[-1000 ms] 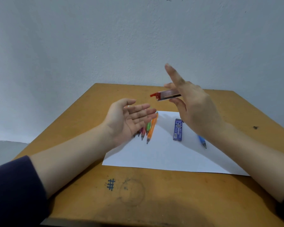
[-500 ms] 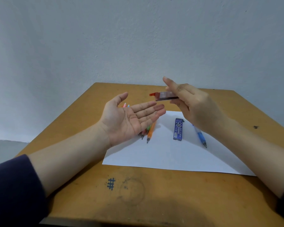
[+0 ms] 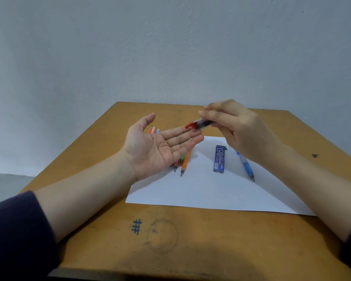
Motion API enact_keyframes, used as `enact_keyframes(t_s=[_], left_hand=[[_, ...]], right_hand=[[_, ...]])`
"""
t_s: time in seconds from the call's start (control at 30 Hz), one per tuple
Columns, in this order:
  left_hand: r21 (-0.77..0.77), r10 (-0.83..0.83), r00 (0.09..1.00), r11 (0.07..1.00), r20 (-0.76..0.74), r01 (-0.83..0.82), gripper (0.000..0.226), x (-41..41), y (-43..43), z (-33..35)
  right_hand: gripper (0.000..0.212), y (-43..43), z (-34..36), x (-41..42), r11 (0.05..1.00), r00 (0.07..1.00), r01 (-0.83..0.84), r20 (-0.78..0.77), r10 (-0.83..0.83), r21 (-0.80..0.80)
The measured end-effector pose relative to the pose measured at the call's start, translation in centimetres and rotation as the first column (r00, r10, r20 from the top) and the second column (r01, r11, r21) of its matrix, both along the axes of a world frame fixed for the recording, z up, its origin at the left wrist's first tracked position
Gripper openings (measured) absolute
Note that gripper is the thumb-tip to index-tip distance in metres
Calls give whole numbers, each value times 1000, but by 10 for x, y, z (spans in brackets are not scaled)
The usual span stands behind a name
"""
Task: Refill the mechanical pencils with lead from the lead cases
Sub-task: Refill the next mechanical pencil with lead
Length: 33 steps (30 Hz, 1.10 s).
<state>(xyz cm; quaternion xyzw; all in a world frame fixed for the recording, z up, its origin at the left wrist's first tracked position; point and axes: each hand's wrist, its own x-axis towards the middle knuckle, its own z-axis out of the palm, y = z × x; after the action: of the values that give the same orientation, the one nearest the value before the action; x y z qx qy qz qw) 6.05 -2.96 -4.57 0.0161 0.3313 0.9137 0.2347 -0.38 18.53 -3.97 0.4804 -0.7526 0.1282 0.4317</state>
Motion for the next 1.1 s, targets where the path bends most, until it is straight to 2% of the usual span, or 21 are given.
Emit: enact_keyframes(t_s=[0.07,0.2,0.37,0.5,0.63,0.77,0.9,0.97,1.1], left_hand=[[7,-1,1000,1000,9,1,76,0,0,0],[8,3,1000,1000,12,-3,75,0,1,0],[14,5,1000,1000,19,-5,76,0,0,-1],[16,7,1000,1000,22,-7,76,0,0,-1],[27,12,999,1000,31,-13,77,1,0,0],[26,20,999,999,35,-21,75,1,0,0],[20,19,999,1000,42,-20,75,1,0,0],[2,31,999,1000,42,-32,69,1,1,0],[-130,98,995,987,-12,-99,36,2,6,3]], right_hand=[[31,-1,0,-1,1000,999,-1,-43,2,17],[53,-1,1,2,999,999,45,-26,-45,-7],[36,1,-1,-2,999,998,24,-50,-23,32],[53,0,0,0,999,999,46,-13,-46,-5],[39,1,-2,-3,999,996,26,-88,-23,31],[47,-1,-1,-1,1000,998,21,-52,-22,-20],[36,1,-2,-5,999,994,30,-103,-28,24],[36,1,-3,-6,999,995,31,-99,-27,32],[38,1,-3,-6,999,996,41,-79,-39,30]])
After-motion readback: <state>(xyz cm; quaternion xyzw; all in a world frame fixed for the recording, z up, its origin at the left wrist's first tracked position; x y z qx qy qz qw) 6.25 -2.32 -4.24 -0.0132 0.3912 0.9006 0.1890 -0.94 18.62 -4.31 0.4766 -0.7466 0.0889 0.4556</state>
